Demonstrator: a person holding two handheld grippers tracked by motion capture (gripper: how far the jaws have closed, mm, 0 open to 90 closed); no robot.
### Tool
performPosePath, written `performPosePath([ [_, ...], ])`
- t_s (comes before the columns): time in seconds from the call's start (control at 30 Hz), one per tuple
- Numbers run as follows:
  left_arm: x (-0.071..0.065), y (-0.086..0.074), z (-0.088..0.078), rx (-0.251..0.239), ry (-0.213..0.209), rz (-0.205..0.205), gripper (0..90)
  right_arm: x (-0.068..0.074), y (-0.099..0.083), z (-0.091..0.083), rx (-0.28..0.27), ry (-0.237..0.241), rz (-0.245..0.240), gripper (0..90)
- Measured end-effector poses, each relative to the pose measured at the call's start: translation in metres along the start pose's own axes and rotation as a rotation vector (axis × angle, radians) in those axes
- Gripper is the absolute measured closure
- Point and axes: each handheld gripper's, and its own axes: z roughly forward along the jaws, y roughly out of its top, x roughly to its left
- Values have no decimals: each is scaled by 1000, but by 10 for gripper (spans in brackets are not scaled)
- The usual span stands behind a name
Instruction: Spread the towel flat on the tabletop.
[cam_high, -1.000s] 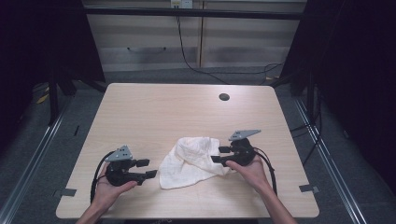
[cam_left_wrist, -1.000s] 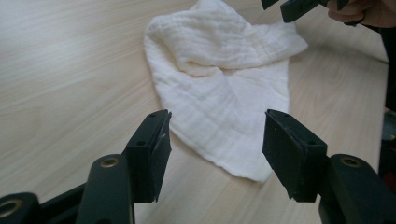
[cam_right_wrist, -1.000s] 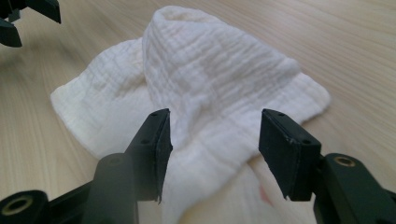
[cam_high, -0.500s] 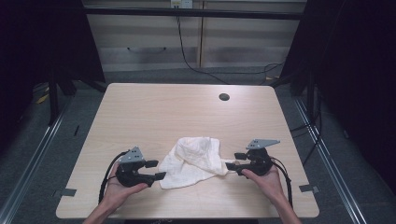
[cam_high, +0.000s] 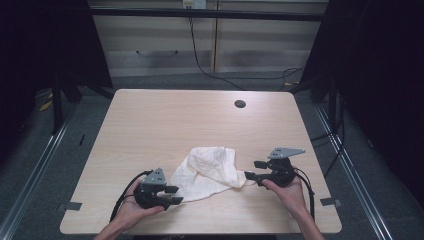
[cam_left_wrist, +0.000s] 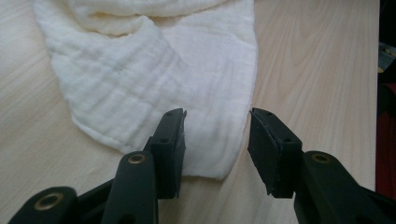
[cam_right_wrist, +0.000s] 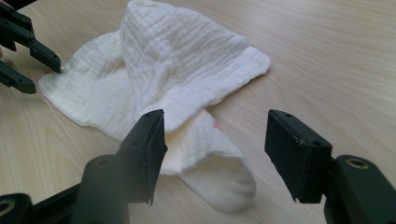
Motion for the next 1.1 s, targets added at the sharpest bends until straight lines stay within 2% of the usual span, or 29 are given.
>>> performPosePath([
  [0.03, 0, 0, 0, 10, 0, 17, 537, 0, 0, -1, -1, 3, 6, 382],
  [0.17, -2, -1, 2, 1, 4, 22, 486, -1, 1, -3, -11, 3, 11, 381],
  [0.23, -3, -2, 3, -1, 10, 24, 491, -1, 1, -2, -9, 2, 14, 380],
  [0.4, -6, -3, 3, -1, 25, 61, 496, -1, 0, -2, -2, -5, 11, 376],
  [0.57, -13, -5, 4, 3, 83, 126, 586, -1, 0, -3, -11, -1, 8, 374],
  [0.63, -14, -4, 3, 9, 85, 136, 625, -1, 0, -3, -11, -2, 9, 372],
  [0.77, -11, -4, 3, 6, 93, 126, 745, 0, 0, -2, -7, 1, 9, 371],
  [0.9, -5, -2, 3, 1, 88, 84, 840, -1, 0, -2, -9, 2, 17, 368],
  [1.0, -1, 1, 3, -16, 64, 54, 853, -2, 0, -2, -11, 1, 20, 367],
  [1.1, -1, 6, -4, -71, 37, 32, 856, -3, 0, -4, -13, -2, 24, 366],
])
